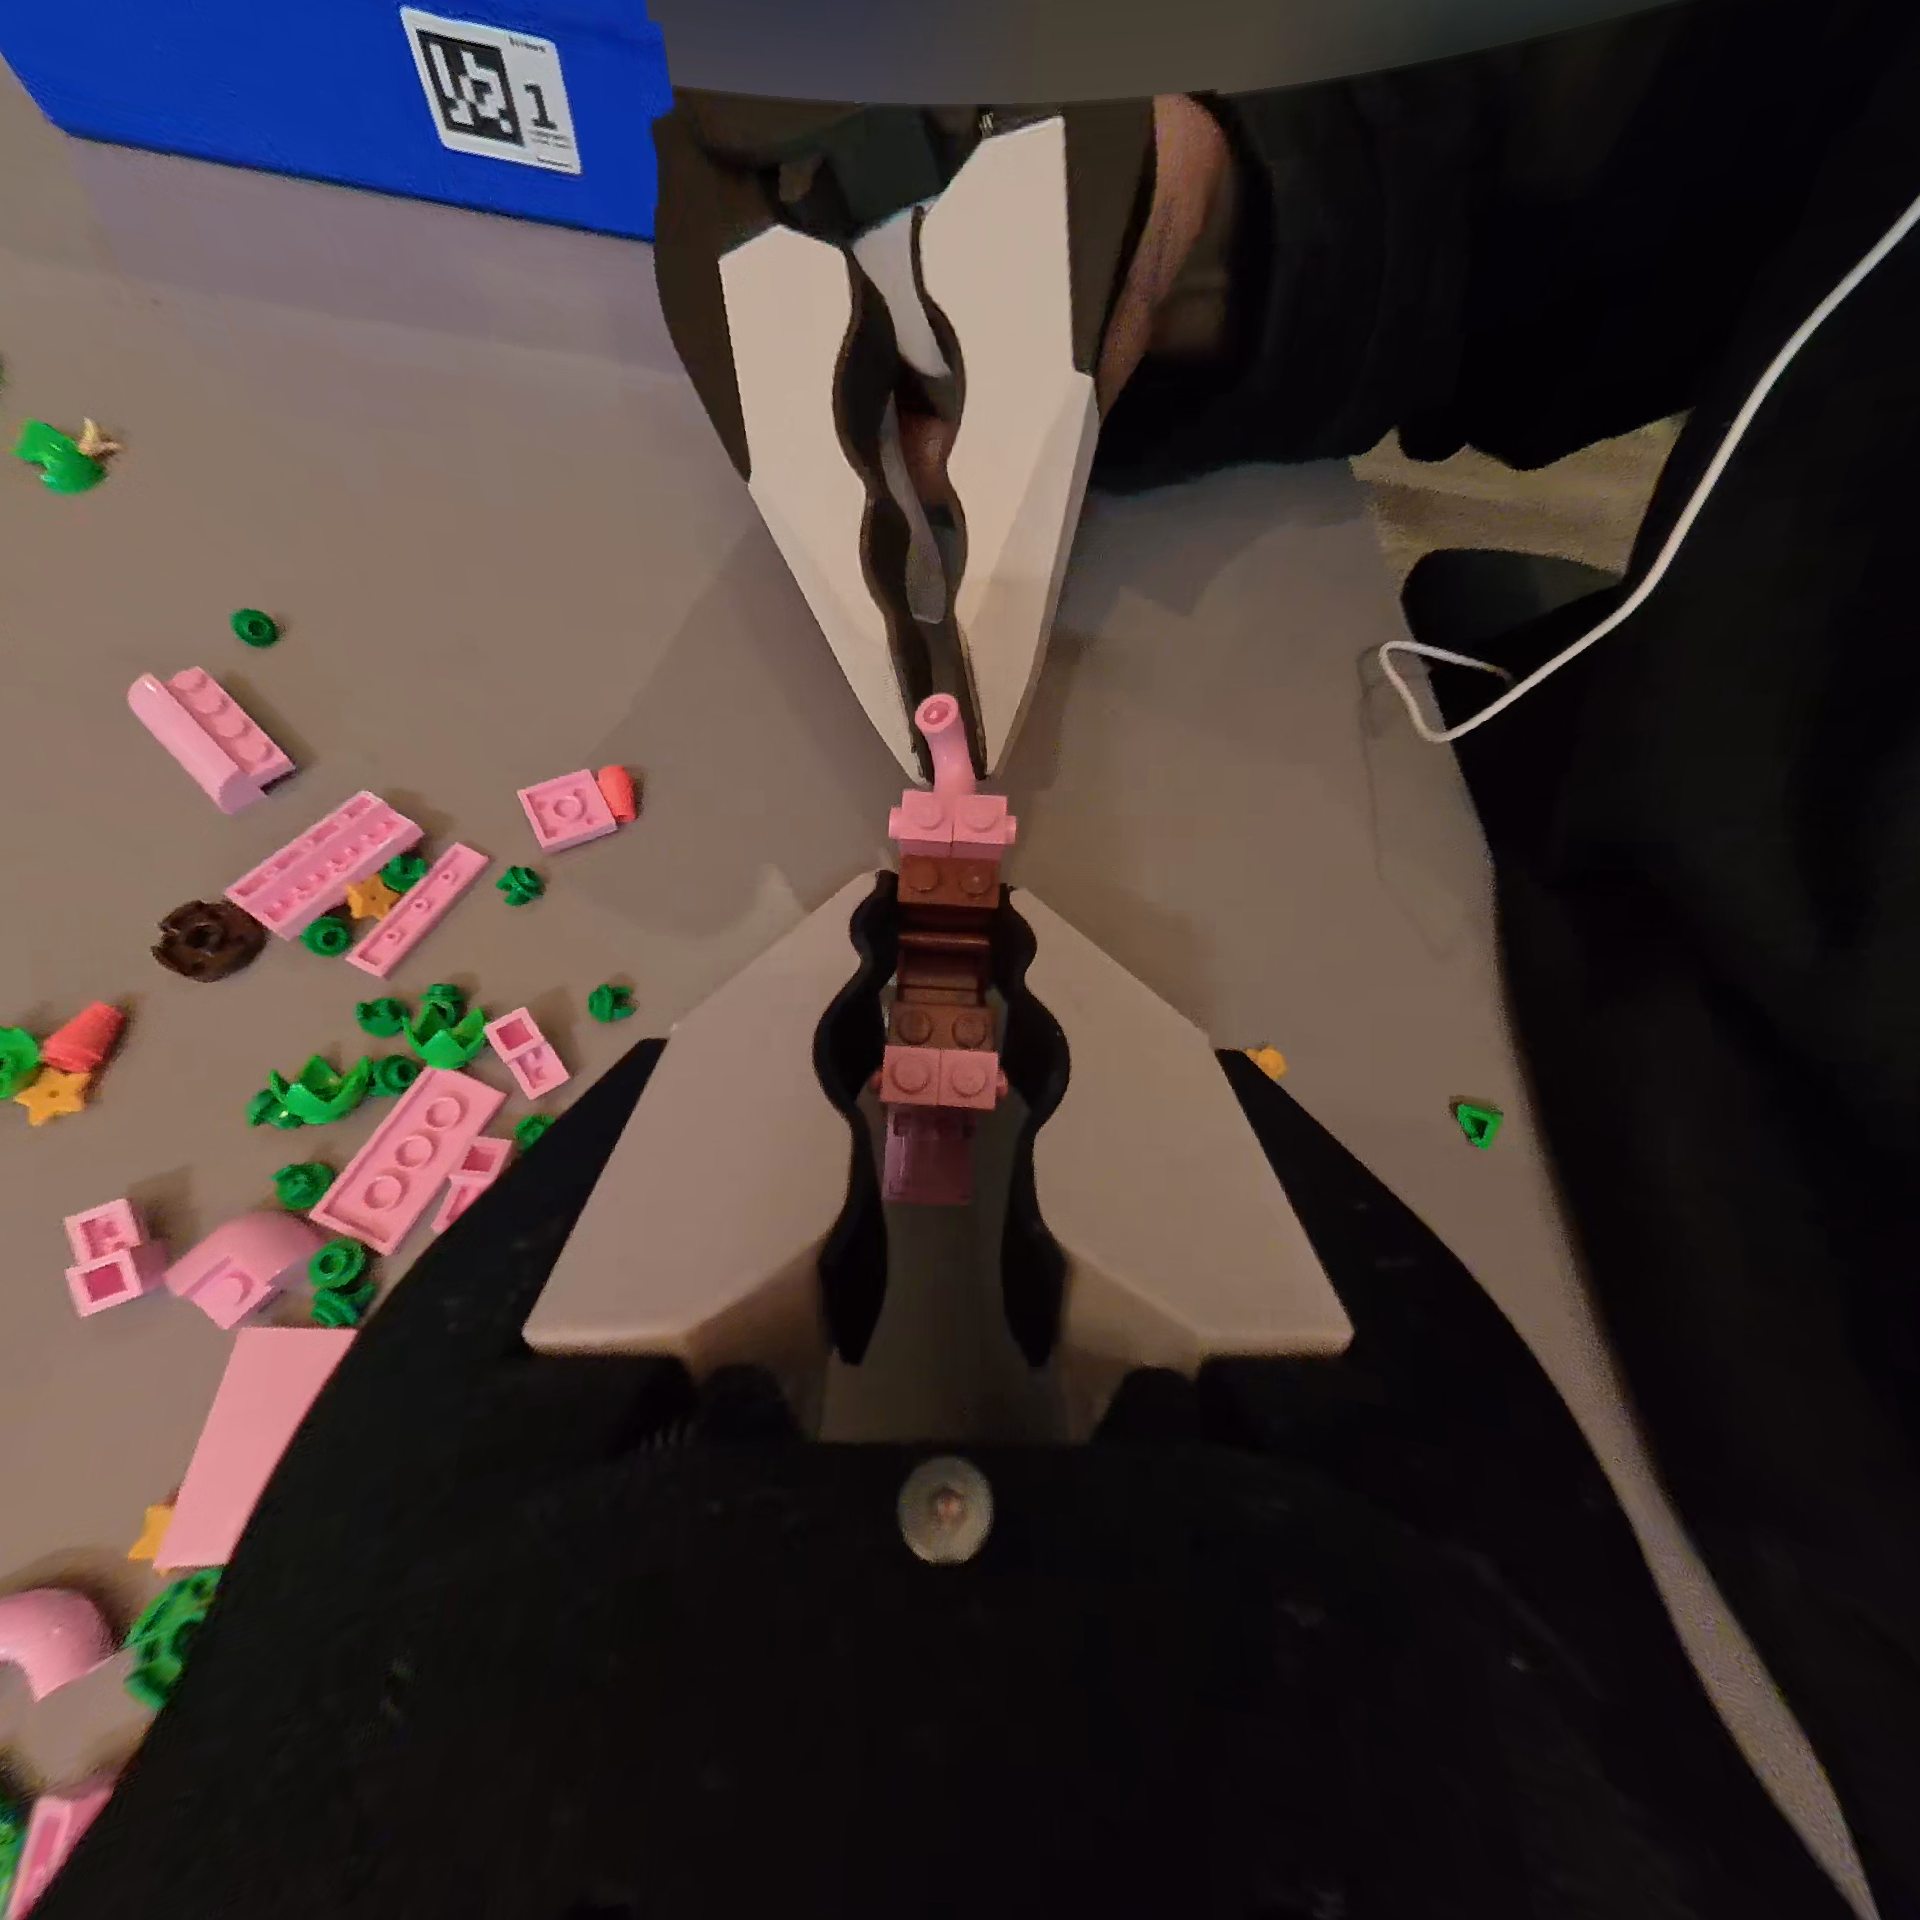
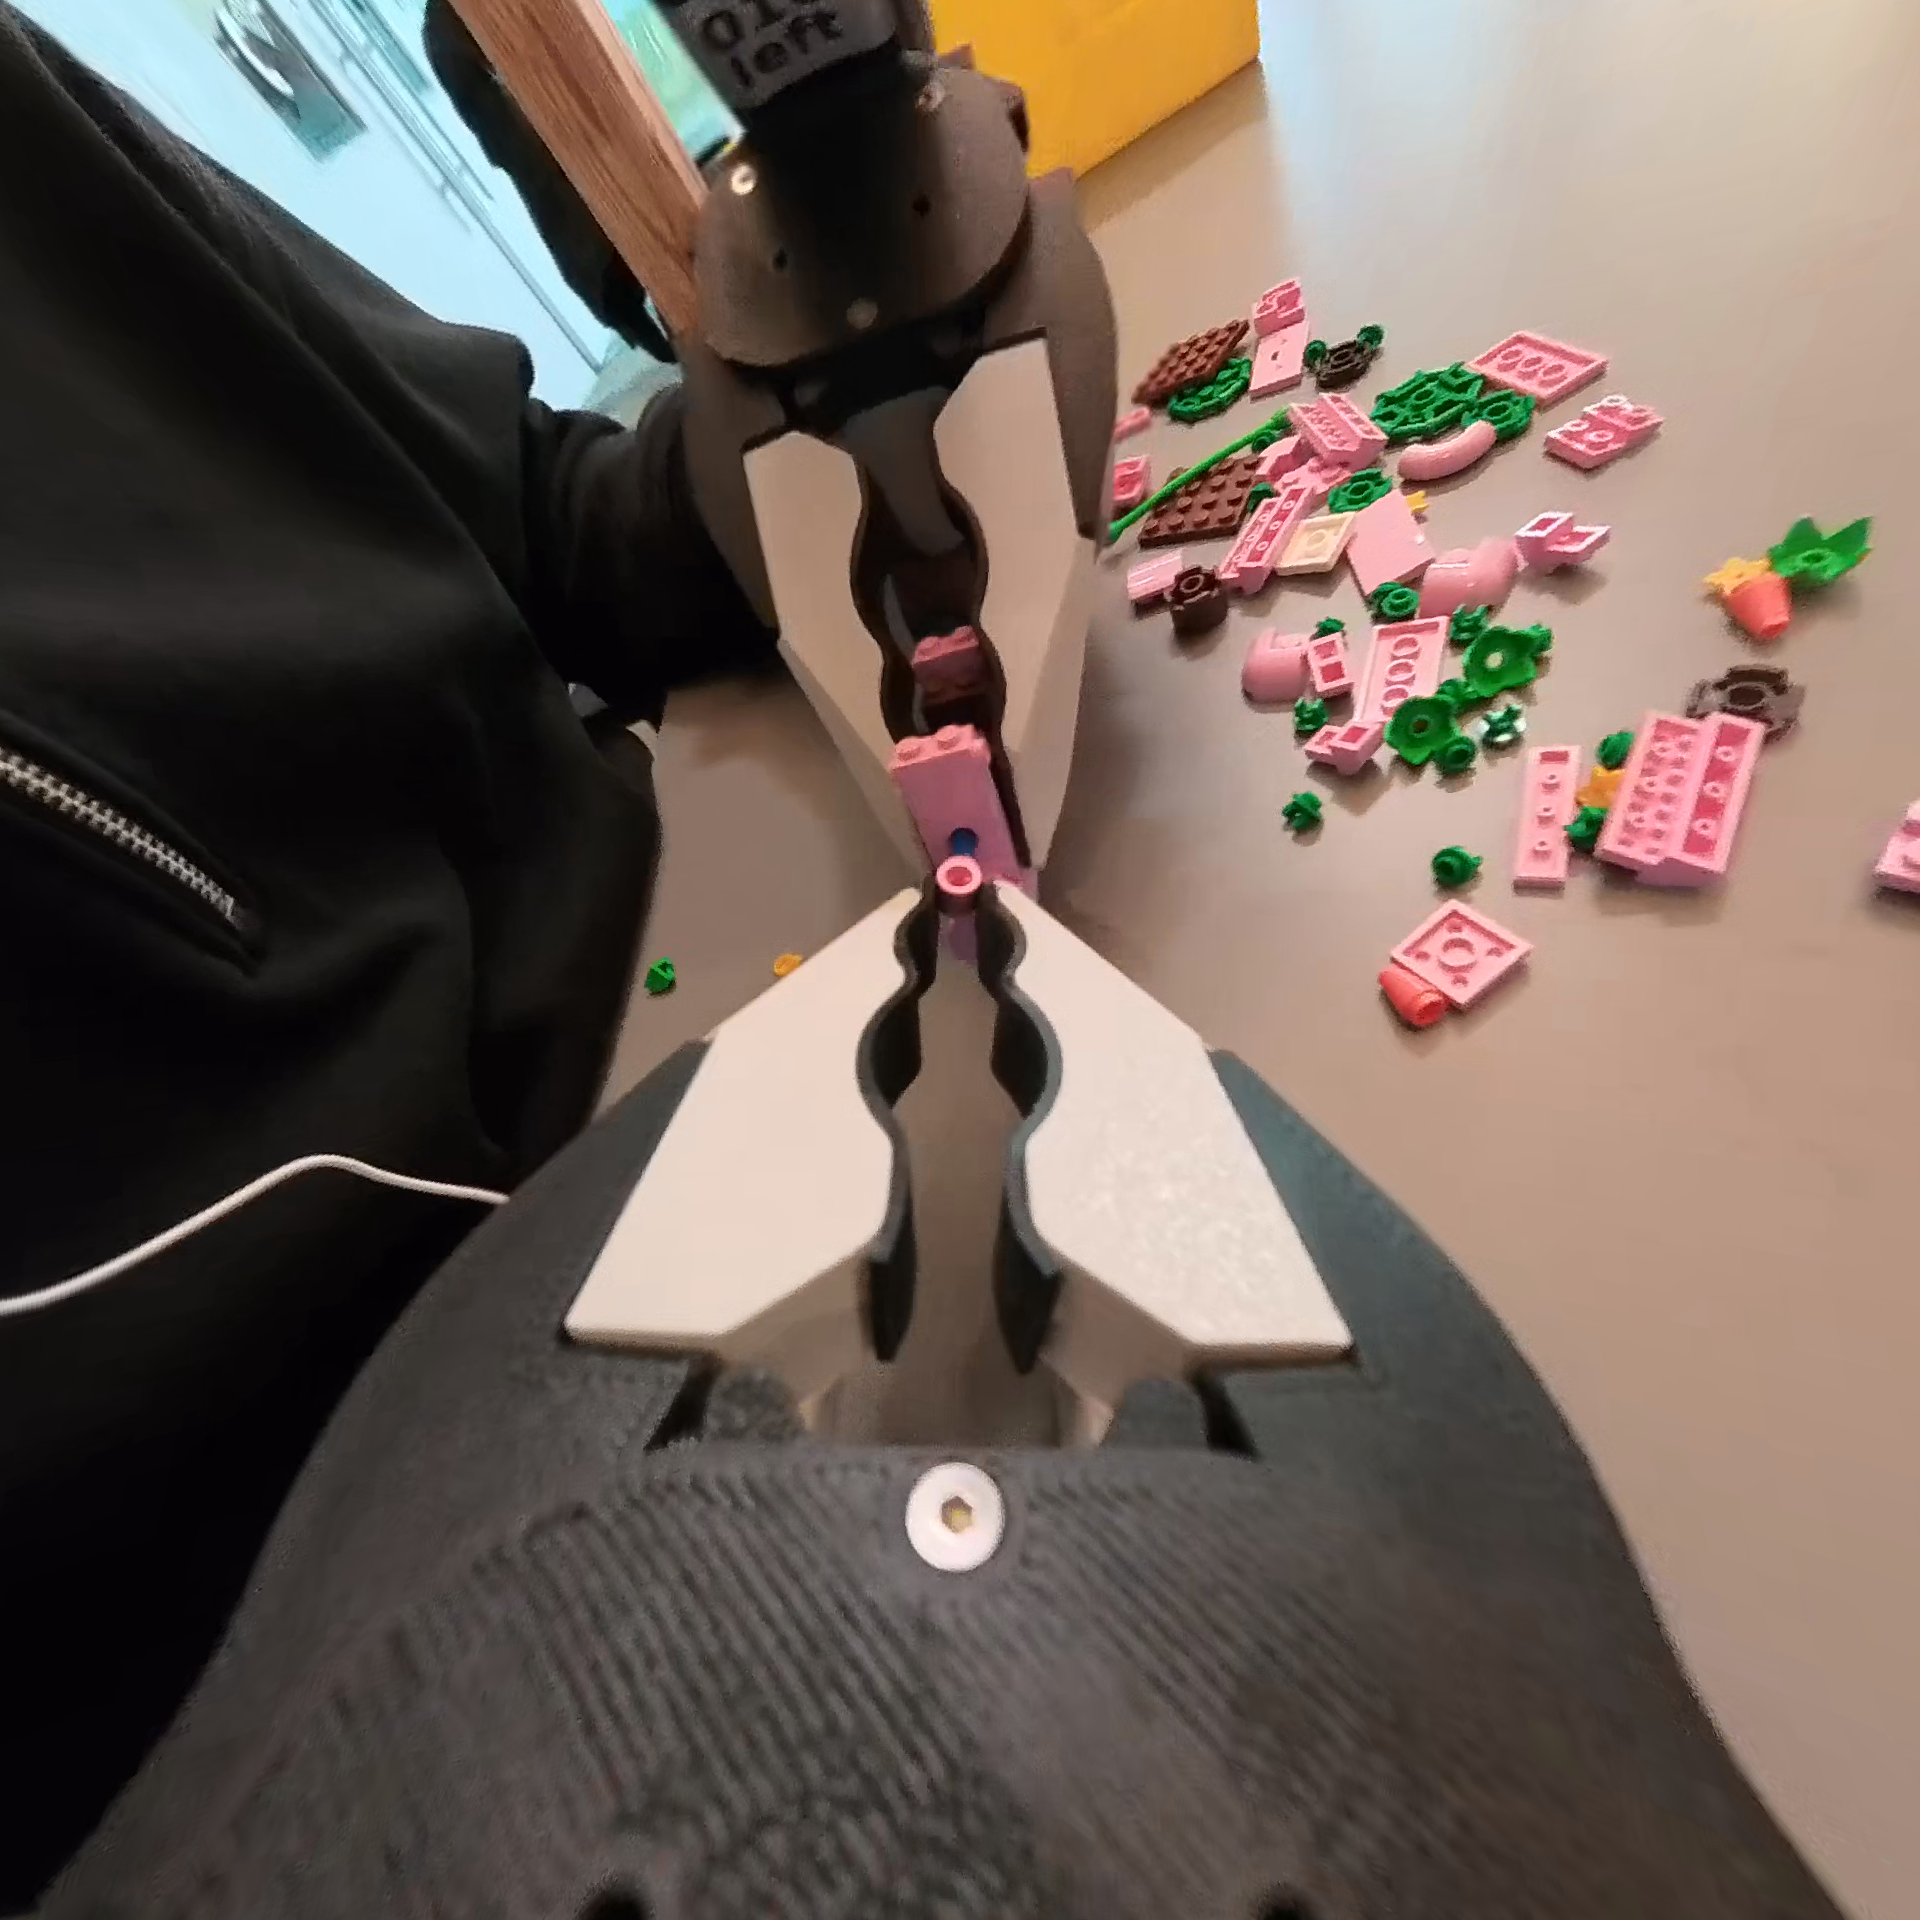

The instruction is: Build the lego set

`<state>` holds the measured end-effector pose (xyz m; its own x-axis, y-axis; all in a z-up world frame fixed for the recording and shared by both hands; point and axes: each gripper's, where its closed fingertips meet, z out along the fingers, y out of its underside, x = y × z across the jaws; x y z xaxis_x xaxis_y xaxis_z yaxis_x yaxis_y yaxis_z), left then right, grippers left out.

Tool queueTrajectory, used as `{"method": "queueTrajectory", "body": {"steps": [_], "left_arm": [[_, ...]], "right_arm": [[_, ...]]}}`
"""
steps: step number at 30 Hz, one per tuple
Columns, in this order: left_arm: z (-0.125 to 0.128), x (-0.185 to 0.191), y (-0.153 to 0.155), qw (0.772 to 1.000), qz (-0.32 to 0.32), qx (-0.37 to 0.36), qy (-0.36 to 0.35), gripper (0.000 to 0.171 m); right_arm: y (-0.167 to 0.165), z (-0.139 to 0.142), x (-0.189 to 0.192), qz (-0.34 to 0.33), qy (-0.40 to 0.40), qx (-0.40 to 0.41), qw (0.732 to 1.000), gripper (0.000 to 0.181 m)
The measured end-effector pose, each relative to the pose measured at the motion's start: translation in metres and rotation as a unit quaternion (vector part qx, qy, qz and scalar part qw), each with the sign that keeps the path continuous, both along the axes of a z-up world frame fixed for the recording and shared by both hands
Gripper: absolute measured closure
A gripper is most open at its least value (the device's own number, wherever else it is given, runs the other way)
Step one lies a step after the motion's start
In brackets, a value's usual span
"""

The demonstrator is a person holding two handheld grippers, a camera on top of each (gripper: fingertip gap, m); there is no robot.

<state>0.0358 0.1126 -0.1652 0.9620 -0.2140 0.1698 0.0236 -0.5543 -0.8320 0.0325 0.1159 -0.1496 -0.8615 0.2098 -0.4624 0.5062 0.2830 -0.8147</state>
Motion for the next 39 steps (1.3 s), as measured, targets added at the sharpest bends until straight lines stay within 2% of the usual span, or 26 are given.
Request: {"method": "queueTrajectory", "body": {"steps": [2, 8, 11, 15, 22, 30, 37, 39], "left_arm": [[-0.002, 0.000, -0.001, 1.000, -0.001, -0.006, 0.012, 0.158], [-0.001, 0.002, -0.001, 1.000, -0.007, -0.002, -0.013, 0.158], [-0.006, 0.003, -0.002, 1.000, -0.010, -0.016, -0.009, 0.159], [-0.022, 0.004, -0.003, 0.997, -0.015, -0.061, 0.048, 0.158], [-0.022, 0.006, -0.003, 0.997, -0.020, -0.059, 0.040, 0.159], [-0.022, 0.006, -0.003, 0.998, -0.019, -0.058, 0.026, 0.158], [-0.021, 0.005, -0.002, 0.998, -0.015, -0.058, 0.019, 0.159], [-0.022, 0.005, -0.002, 0.998, -0.014, -0.058, 0.020, 0.158]], "right_arm": [[-0.001, 0.000, 0.000, -0.001, -0.013, -0.005, 1.000, 0.176], [-0.002, 0.001, 0.001, 0.000, -0.023, -0.011, 1.000, 0.176], [-0.002, -0.004, 0.002, 0.002, 0.006, 0.017, 1.000, 0.176], [-0.002, -0.021, 0.005, 0.016, 0.075, 0.091, 0.993, 0.176], [-0.002, -0.020, 0.006, 0.026, 0.085, 0.092, 0.992, 0.175], [-0.002, -0.021, 0.005, 0.020, 0.045, 0.081, 0.995, 0.175], [-0.002, -0.020, 0.003, 0.013, -0.092, 0.034, 0.995, 0.176], [-0.002, -0.020, 0.003, 0.016, -0.109, 0.029, 0.993, 0.176]]}}
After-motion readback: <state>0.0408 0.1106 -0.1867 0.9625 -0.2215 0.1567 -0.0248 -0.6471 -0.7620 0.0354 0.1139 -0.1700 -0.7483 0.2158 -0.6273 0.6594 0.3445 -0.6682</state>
